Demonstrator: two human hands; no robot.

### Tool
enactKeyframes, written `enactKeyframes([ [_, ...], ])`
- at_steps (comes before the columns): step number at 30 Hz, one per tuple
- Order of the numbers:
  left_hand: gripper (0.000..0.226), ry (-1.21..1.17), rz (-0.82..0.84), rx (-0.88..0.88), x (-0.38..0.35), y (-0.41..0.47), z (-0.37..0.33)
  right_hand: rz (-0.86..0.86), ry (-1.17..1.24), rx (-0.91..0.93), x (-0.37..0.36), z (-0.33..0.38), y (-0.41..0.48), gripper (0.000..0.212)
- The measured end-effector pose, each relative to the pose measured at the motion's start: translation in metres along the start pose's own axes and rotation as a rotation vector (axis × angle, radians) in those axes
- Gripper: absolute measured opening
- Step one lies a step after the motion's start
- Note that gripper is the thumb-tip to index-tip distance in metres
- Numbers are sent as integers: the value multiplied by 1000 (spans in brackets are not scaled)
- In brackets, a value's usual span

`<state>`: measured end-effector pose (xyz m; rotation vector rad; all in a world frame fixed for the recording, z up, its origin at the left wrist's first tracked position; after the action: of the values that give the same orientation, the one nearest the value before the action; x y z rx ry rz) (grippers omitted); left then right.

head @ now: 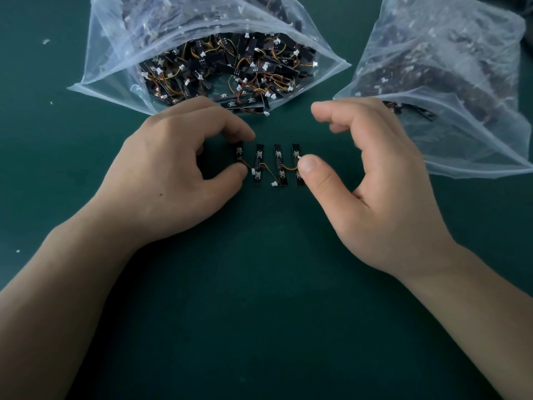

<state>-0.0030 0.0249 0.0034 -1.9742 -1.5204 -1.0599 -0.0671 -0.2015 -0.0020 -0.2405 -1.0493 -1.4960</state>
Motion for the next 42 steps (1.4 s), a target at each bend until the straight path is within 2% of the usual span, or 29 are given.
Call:
enactKeyframes([
  [7, 31, -8, -39, -22, 0, 1, 1, 2, -1, 1, 0, 0, 0, 43],
  [14, 22, 56, -276, -1, 2, 5, 5, 3, 11, 3, 0, 0, -1, 42],
  [19, 35, 212, -157, 33, -6, 6, 8, 6, 11, 3, 0, 0, -1, 42],
  [22, 35, 208, -166, 35, -6, 7, 8, 8, 9, 4, 0, 0, 0, 42],
  [31, 32, 57, -278, 31, 0, 6, 5, 15, 15, 7, 0, 1, 0, 42],
  [36, 11, -150, -355, 2, -1, 4, 1, 13, 14, 13, 1, 0, -1, 41],
  [42, 15, -290, -216, -72, -7, 2, -7, 12, -19, 73, 2, 0, 0, 33],
])
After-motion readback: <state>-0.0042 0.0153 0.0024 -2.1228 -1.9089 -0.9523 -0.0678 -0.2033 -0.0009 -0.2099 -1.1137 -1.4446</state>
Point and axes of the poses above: each hand's wrist, its own y-axis towards the middle knuckle, its own x-axis out of the back of the hand, z = x × y, the point moved 1 cm from there along y, towards the middle knuckle, and after that the axes turned 9 degrees about x, right-handed, at the moved point
